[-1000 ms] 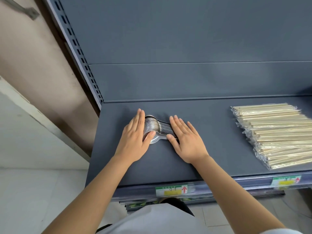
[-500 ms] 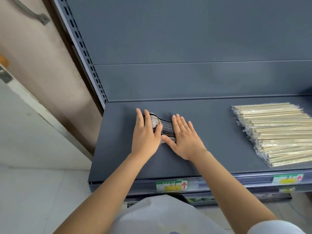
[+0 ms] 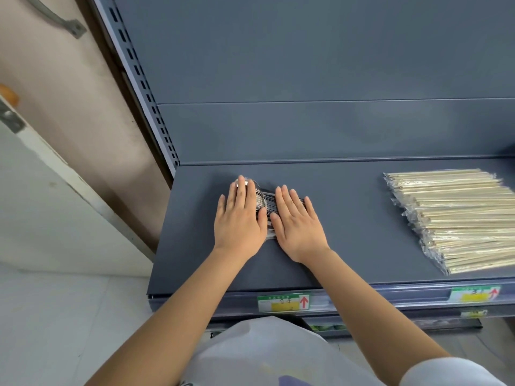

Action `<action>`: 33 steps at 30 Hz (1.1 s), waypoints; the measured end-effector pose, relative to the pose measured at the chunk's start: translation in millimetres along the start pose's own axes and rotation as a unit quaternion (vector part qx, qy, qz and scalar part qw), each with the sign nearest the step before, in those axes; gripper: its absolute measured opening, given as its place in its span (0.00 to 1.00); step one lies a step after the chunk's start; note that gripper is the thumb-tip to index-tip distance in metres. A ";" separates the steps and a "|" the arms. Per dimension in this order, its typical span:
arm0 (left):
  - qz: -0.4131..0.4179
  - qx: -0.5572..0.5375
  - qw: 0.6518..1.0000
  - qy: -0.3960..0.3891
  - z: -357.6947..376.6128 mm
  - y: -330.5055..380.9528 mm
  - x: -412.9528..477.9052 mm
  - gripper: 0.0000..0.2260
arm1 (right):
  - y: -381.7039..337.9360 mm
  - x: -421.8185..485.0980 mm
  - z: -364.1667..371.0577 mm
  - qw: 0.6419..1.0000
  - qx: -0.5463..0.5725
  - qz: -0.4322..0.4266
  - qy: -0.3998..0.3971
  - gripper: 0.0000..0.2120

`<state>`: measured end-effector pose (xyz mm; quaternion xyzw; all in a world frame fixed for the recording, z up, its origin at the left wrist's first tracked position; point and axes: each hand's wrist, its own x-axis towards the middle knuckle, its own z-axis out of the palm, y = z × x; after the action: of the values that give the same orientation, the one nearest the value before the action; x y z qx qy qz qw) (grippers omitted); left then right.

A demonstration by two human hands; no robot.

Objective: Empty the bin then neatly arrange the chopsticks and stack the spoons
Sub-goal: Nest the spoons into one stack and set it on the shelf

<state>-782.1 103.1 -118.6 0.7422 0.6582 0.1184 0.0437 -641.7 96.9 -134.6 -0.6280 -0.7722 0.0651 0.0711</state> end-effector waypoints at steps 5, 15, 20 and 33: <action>-0.018 -0.121 0.992 -0.003 -1.4 -0.5 0.1 0.30 | -0.7 -0.9 0.7 1.000 -0.003 -0.003 -0.001 0.38; -0.183 -0.523 0.832 0.019 -6.1 -14.9 24.5 0.21 | 4.5 7.7 -4.2 0.999 -0.008 -0.023 -0.020 0.36; -0.174 -0.505 0.845 -0.004 -6.2 -19.4 31.7 0.20 | 5.6 5.5 -7.9 0.999 -0.008 -0.024 -0.032 0.29; -0.125 -0.415 0.901 -0.005 -8.8 -22.0 42.5 0.12 | 1.2 11.3 -9.7 0.998 -0.019 -0.043 -0.044 0.35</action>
<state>-801.0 147.2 -109.9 0.5690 0.6363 0.3710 0.3658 -640.9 108.4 -125.0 -0.5920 -0.8020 0.0749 0.0276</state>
